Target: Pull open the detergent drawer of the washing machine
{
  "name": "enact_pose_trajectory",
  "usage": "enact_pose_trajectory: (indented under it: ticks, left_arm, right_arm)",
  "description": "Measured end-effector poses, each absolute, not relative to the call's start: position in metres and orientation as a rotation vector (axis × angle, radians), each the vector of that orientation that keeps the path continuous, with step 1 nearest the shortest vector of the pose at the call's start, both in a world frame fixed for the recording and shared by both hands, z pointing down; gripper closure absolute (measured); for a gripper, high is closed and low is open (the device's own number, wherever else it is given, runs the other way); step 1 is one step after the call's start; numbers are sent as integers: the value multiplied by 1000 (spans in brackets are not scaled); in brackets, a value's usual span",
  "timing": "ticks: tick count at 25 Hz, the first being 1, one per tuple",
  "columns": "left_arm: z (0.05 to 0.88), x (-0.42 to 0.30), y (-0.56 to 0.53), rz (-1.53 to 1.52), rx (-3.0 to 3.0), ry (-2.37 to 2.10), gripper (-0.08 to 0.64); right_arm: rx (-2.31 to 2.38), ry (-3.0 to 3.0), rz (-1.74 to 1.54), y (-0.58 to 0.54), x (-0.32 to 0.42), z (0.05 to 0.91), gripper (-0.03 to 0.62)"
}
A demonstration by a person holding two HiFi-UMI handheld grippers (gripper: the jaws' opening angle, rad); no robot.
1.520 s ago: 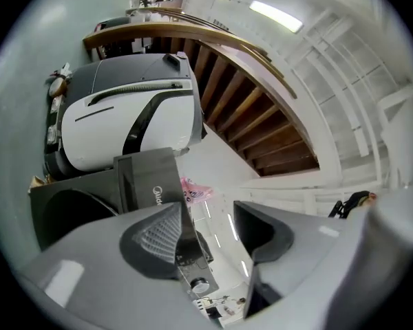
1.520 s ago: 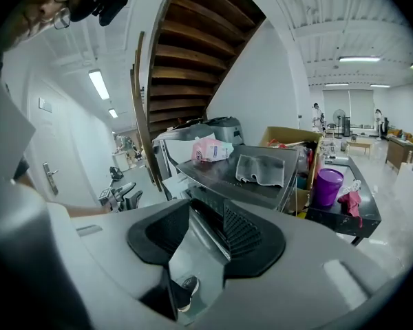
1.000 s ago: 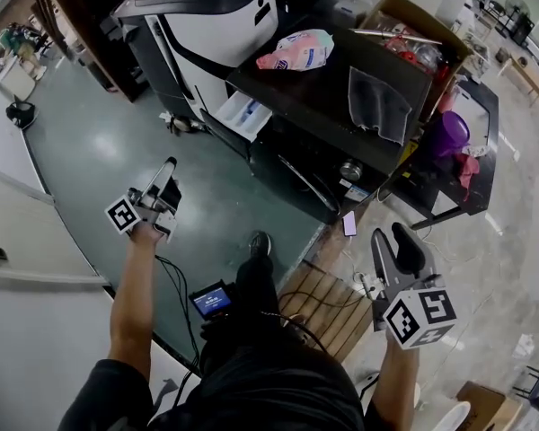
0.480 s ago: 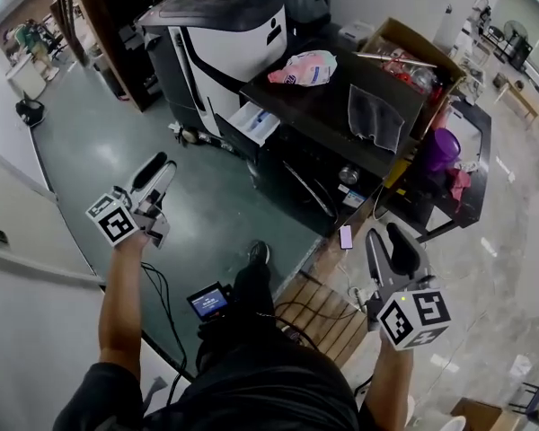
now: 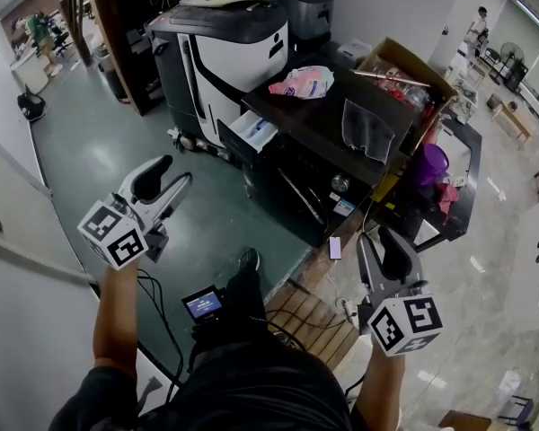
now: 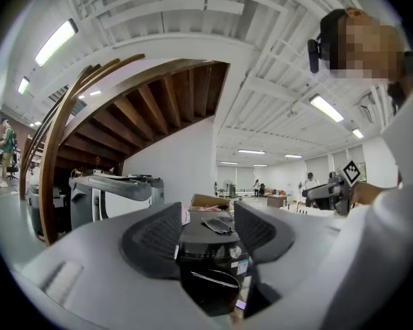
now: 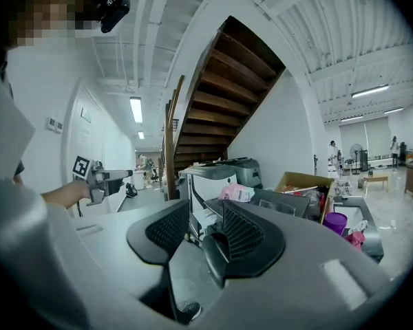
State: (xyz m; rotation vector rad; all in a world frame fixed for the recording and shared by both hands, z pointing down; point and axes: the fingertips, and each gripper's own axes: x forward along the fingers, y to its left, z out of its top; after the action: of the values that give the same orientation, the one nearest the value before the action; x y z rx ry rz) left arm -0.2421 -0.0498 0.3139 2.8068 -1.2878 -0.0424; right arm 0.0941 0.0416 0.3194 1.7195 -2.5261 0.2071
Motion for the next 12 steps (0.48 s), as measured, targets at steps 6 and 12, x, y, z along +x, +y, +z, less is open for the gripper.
enact_pose_trajectory:
  ticks: [6, 12]
  left_arm:
    - [289, -218, -24, -15, 2866, -1332, 299]
    - [272, -194, -6, 12, 2947, -1345, 299]
  right_arm:
    - [1726, -2540, 180, 54, 98, 314, 440]
    - [1719, -2550, 157, 62, 99, 306, 440]
